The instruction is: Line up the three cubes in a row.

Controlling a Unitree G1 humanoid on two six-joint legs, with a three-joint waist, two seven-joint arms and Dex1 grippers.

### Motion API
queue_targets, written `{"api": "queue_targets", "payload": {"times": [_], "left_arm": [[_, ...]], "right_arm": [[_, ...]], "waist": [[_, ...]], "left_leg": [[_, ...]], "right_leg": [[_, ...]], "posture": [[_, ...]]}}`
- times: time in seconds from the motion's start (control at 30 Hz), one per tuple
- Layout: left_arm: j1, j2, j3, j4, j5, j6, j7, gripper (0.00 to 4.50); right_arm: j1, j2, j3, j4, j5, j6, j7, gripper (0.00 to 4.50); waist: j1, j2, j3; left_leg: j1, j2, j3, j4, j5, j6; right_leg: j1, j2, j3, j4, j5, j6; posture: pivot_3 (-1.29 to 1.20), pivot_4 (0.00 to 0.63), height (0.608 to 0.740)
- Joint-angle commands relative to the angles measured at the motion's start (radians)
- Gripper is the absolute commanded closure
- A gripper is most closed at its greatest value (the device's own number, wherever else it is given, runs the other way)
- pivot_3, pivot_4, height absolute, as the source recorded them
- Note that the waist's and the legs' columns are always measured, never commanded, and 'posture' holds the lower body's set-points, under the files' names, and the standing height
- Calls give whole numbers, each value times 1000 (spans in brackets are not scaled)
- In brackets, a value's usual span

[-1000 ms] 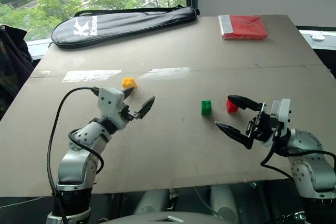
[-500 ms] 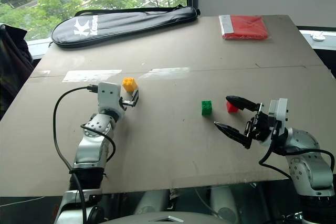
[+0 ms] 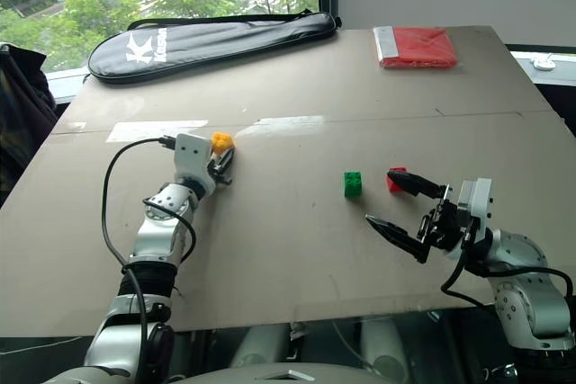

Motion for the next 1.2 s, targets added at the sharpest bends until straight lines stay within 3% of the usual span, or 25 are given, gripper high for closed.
{"api": "queue_targets", "payload": {"times": [0.03,0.1,0.27,0.5,0.87,1.03,1.2], "left_arm": [[26,44,-27,16,-29,-28,-124,3237],[23,59,-44,16,-57,-41,-211,3237],[-1,101,-131,-13,-217,-68,-660,3237],[-179,90,-259,176,-179,-155,-947,3237],[-456,-43,-362,638,-31,-398,-1041,3237],[-505,-74,-353,743,-7,-439,-1062,3237],[-515,-74,-345,781,9,-450,-1073,890]], "right_arm": [[17,-10,-32,-45,3,-20,-10,0],[29,-13,-39,-48,3,-24,-9,0],[75,-22,-58,-29,5,-44,16,0],[137,5,-52,-17,-7,-81,15,0],[208,38,-59,-53,-28,-135,-22,0],[228,45,-55,-69,-34,-146,-35,0],[234,41,-61,-70,-33,-152,-40,0]], "waist": [[-2,0,0],[0,0,0],[6,0,0],[5,-1,0],[2,-2,1],[4,-3,1],[3,-3,0]], "left_leg": [[0,0,0,0,0,0],[0,0,0,0,0,0],[-2,0,3,0,0,0],[-2,-1,5,0,0,0],[-2,-1,5,0,0,0],[-2,-1,5,0,0,0],[-2,-1,5,1,0,0]], "right_leg": [[0,0,0,0,0,0],[0,0,0,0,0,0],[0,-1,-1,-2,-1,-1],[0,1,-1,-2,-3,-3],[0,2,0,-2,-2,3],[0,1,0,-2,-2,3],[0,1,0,-2,-3,4]], "posture": [[0,150,701],[0,150,701],[0,150,701],[0,150,701],[0,150,701],[0,150,701],[0,150,701]]}}
